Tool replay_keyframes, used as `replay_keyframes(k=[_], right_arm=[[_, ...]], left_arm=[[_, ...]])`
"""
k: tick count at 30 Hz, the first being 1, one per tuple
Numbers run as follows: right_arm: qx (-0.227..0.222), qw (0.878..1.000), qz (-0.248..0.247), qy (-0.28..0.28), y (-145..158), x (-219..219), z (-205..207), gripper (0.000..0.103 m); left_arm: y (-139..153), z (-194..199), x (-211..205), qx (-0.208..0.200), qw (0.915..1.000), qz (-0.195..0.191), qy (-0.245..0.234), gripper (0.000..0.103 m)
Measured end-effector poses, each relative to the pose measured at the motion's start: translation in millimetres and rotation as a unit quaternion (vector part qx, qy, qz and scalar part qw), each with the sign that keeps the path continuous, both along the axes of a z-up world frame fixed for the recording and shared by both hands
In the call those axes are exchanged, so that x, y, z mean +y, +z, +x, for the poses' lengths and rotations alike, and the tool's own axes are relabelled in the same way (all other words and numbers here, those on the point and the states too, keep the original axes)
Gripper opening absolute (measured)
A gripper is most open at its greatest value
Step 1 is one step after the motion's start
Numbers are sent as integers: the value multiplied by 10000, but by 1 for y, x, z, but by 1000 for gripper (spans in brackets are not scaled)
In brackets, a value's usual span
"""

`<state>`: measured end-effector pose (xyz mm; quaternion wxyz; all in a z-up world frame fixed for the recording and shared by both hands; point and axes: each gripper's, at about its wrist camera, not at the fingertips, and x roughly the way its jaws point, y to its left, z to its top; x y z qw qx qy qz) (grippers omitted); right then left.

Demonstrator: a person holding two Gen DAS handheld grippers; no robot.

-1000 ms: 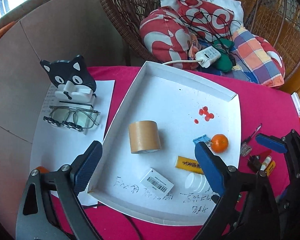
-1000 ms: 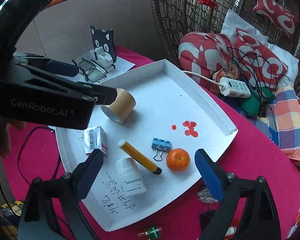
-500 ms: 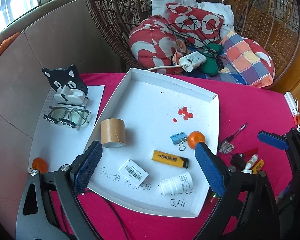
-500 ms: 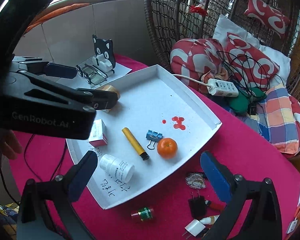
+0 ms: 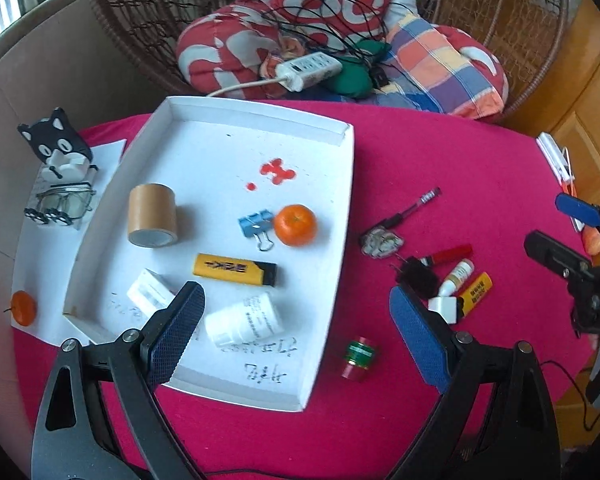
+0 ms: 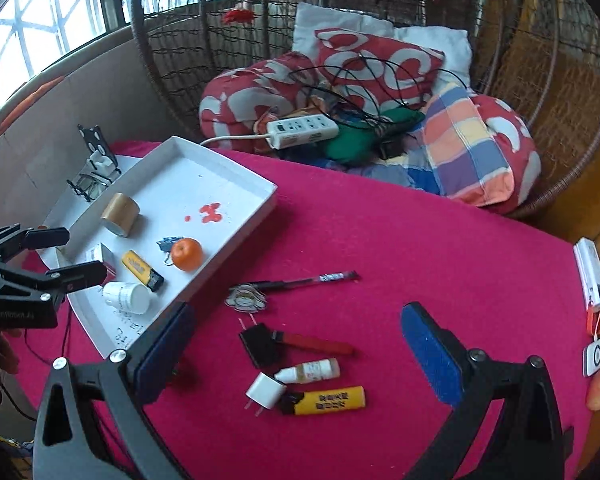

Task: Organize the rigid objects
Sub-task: 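Move the left tool to the red can with green label and grasp it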

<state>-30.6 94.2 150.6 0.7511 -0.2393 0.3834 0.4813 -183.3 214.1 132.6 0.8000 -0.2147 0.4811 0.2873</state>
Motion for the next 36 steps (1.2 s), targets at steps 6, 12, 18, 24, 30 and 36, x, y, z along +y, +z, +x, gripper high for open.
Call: replay_keyframes(k=[6,12,18,24,30,36], right_arm=[[146,9995,-128,-244,-12,-33,25,103],[344,9986,-238,-337,-24,-55,43,103],[423,9982,-291,-321,-31,-71,52,103],[533,9974,-401,-265,-40,-80,60,103],[516,9907,-726,1030,-65,-63,43,103],[-226,9581,-1352,2517,-94,-31,5,103]], left_arm=[[-34,21,-40,232,9959,-534,-688,94],[-65,40,-66,619,9903,-692,-1036,94],[-85,52,-60,961,9891,-667,-890,94],[-103,64,-74,1337,9840,-649,-979,67],[-110,54,-81,1326,9846,-850,-761,47],[-110,36,-68,1009,9865,-1245,-342,45]])
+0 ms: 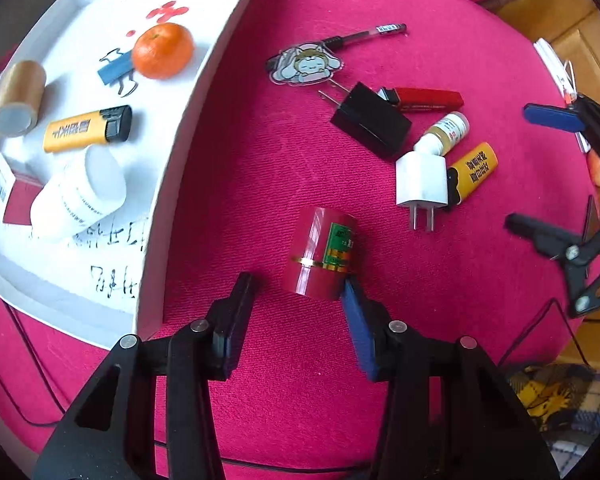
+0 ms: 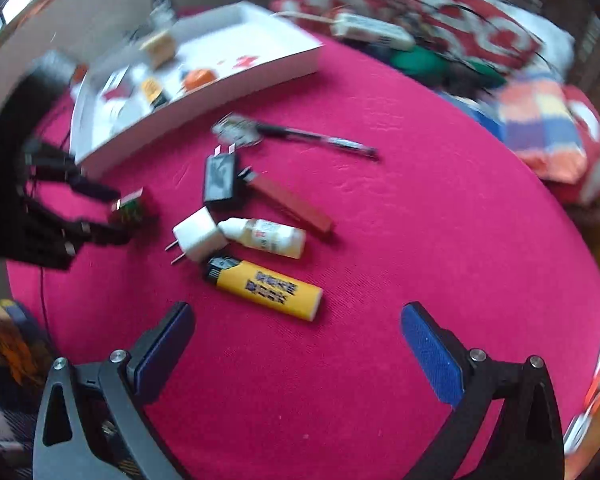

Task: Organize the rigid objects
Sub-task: 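Grasp the yellow tube with the right tool while the left tool holds the can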

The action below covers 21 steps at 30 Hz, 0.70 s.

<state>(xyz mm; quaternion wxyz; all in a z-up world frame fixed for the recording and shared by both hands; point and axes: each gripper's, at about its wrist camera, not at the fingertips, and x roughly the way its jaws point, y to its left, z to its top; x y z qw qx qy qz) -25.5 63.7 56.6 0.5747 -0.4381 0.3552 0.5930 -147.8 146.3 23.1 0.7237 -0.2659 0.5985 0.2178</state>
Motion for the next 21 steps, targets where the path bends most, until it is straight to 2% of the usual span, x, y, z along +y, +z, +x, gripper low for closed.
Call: replay_keyframes(k=[3,7,10,13,14,15,16,17,18,19,20,21], right_arm=[[-166,9980,-262,558,-14,12,-14,103],[-301,9931,-508,1017,-27,18,-27,103],[-384,9903,-701,1135,-37,20,-33,102],[-143,9887,-931,1166,-49,15,-33,102],[-34,9899,-926,1077,-48,14,-30,100],[-24,9905,-892,1049,-47,12,-29,95],[-10,9909,-866,1027,-45,11,-27,92],[35,9917,-828,987,-42,9,-25,82],[76,9924,-788,945,-40,9,-23,68],[112,9935,-738,863,-36,9,-19,58],[162,9942,-733,772,-34,9,-15,38],[255,9946,-745,677,-33,9,-12,29]], left_arm=[[4,-1,-2,-76,10000,29,30,45],[13,-2,0,-247,9996,78,103,45],[13,13,0,-130,9997,175,-78,45],[9,26,-6,-10,9992,285,-271,45],[9,27,-9,-5,9991,315,-299,41],[10,28,-10,17,9987,386,-318,29],[10,28,-11,38,9986,417,-334,29],[11,29,-12,19,9986,404,-334,29],[11,29,-12,-6,9987,381,-336,29],[12,30,-13,-5,9987,367,-346,29],[12,31,-15,1,9986,382,-354,29],[12,33,-16,-9,9987,371,-358,29]])
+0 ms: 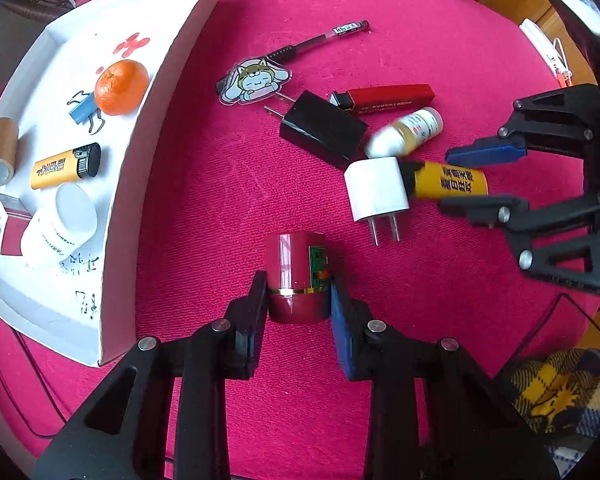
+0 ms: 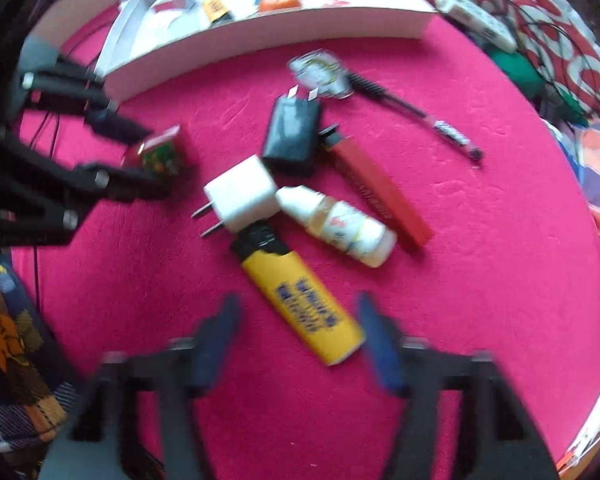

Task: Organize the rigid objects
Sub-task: 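Grasp the yellow tube with the right tool while the left tool holds the can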

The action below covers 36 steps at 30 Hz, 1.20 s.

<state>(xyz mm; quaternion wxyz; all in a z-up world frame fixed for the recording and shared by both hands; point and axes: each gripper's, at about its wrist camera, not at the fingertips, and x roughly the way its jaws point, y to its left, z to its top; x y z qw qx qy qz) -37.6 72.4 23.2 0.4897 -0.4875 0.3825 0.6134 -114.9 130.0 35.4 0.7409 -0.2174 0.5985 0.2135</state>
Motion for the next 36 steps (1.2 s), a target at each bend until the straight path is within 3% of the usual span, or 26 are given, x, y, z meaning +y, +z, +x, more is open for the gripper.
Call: replay_keyframes(k=[4,7,10,12,17,21,26,28,30,31,36], right_arm=[[77,9999,36,-148,1,-11,1,23],[378,9986,167,-322,11,-27,0,23],[834,9934,455,-637,37,-41,5,22],[1081,9884,702,-806,57,-47,6,15],[1423,9733,1438,-1084,112,-49,8,10],[1482,9649,1823,-1174,140,-48,9,10],[1202,9705,1600,-1343,116,-38,19,12],[1052,9769,1254,-1371,95,-37,22,26],[736,9832,926,-1388,66,-31,18,71],[581,9856,743,-1402,49,-26,16,75],[62,9841,384,-1735,2,-13,13,75]], left_arm=[[7,8,-7,-143,9999,-53,32,29],[17,-4,-13,-360,9992,-69,150,29],[39,-19,-11,-630,9975,-79,299,29],[56,-23,-10,-848,9957,-38,367,29],[94,-30,-4,-1222,9914,101,462,29],[94,-34,0,-1382,9892,182,458,29],[95,-41,9,-1358,9886,80,640,29],[95,-47,11,-1383,9877,-12,732,29],[95,-52,13,-1378,9877,-17,744,29],[97,-54,13,-1366,9878,12,742,29],[105,-72,19,-1385,9867,79,846,29]])
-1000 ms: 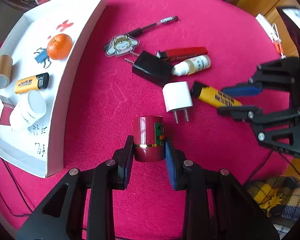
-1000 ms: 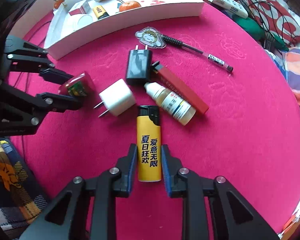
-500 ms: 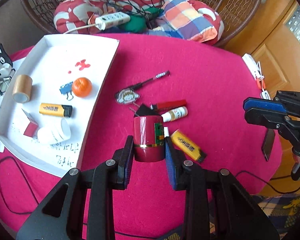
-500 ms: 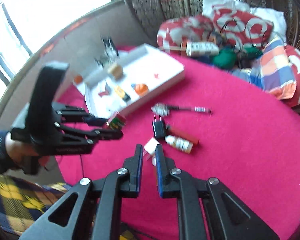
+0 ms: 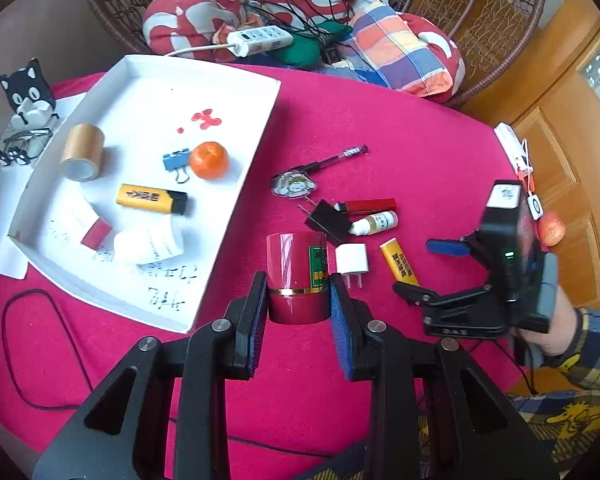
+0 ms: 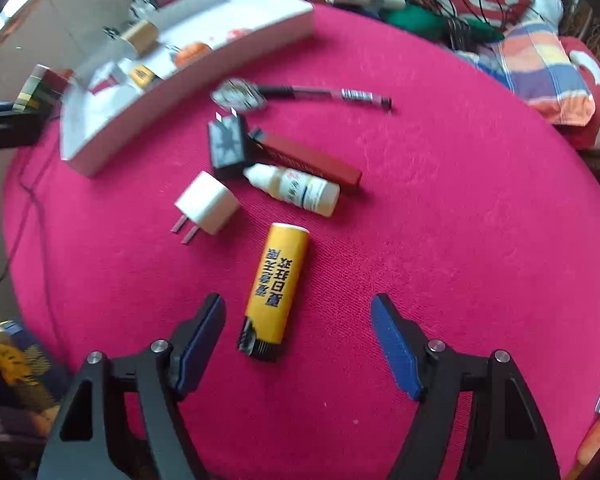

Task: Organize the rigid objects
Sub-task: 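Grasp the yellow tube with the right tool while the left tool holds the can, then carry can and yellow tube over the white tray and open both tools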

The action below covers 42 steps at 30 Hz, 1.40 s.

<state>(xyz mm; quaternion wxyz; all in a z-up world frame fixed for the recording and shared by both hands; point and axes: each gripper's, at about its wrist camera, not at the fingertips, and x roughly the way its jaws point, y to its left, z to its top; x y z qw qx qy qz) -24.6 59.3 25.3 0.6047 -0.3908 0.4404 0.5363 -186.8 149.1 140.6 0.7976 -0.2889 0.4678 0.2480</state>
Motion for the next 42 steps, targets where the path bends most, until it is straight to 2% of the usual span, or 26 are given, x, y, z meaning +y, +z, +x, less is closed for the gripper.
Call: replay_keyframes(k=[2,5,7,8,9,14,16,17,18,19,24,28,35,39,42], right_arm=[[-251,9997,-12,-67,-8,4,-5,77],[-189,9988,48,-446,-8,6,-3,81],[-112,9992,10,-372,-10,9,-5,91],[-104,9997,-28,-201,-12,10,-8,101],[-232,9997,-64,-34,-15,11,-13,103],[-203,9996,63,-189,-11,6,-9,103],[-202,9994,116,-269,-6,0,-10,95],[-202,9993,218,-231,0,-5,-12,75],[-183,9993,276,-180,5,-5,-11,39],[-100,9994,265,-195,3,-4,-13,23],[335,9984,212,-400,9,-9,1,23],[573,9938,638,-704,37,-15,-1,23],[565,9759,1967,-763,141,-22,-3,23],[544,9634,2530,-699,184,-20,-8,23],[516,9586,2727,-636,201,-10,-17,23]], left_arm=[[1,-6,3,-27,10000,-32,73,29],[3,-13,6,-63,9999,-45,128,29],[3,-15,7,-90,9998,-76,137,29],[3,-16,7,-98,9998,-88,133,29],[3,-17,6,-101,9998,-87,125,29],[6,-17,5,-153,9998,-73,87,29],[8,-17,6,-177,9998,-42,69,29],[8,-17,6,-189,9998,-32,73,29],[8,-17,7,-205,9998,-37,74,29],[8,-16,7,-223,9997,-51,72,29],[14,-12,7,-299,9995,74,-29,29],[31,-10,12,-485,9984,295,-64,29],[71,-11,27,-843,9930,826,-99,29],[79,-11,35,-910,9914,930,-135,29],[83,-13,41,-944,9907,966,-151,29]])
